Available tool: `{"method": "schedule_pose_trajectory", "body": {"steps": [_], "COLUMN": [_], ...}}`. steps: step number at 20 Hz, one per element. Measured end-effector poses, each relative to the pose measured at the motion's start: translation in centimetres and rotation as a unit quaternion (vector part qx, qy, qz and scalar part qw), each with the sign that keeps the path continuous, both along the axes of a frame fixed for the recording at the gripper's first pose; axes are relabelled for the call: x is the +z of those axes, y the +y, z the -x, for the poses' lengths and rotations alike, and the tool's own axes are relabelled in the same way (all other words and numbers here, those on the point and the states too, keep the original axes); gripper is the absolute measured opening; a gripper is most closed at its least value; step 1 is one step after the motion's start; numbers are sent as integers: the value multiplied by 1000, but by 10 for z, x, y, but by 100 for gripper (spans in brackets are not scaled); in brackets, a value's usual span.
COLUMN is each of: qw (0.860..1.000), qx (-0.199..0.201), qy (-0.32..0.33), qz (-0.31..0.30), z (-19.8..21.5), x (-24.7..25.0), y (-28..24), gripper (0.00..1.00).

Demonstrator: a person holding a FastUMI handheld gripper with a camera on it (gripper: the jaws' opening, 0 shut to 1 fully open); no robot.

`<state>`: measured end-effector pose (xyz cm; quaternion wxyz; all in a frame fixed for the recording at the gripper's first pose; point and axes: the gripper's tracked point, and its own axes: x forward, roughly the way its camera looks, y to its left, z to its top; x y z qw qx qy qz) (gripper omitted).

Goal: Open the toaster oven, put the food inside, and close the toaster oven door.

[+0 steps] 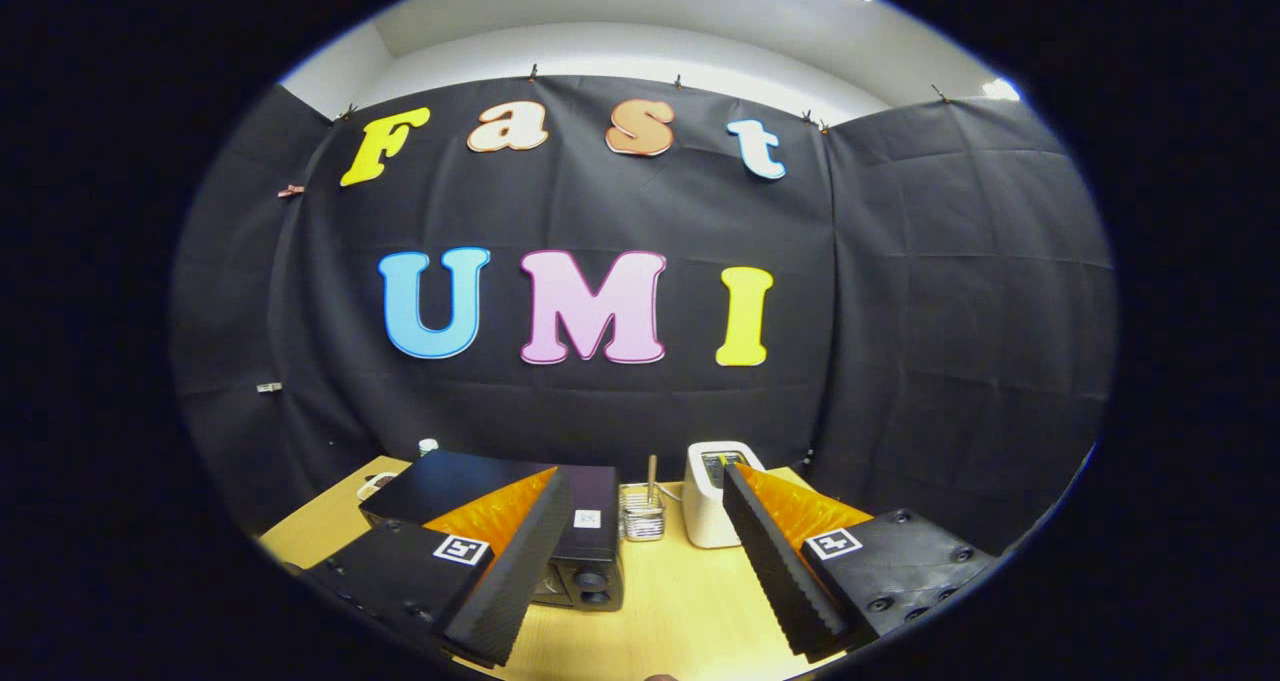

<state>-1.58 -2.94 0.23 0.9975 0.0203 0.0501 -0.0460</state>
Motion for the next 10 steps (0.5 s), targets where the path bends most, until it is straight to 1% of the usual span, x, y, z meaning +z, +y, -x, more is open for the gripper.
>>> {"method": "schedule_pose_trajectory", "body": {"steps": [4, 10], "qw": [1000, 999], "qx": [-26, -39], "qy": [9, 2], "qz": [-9, -18], "z": [16, 16], "x": [-4, 3], "y": [-17, -21], "gripper": [99, 99]}}
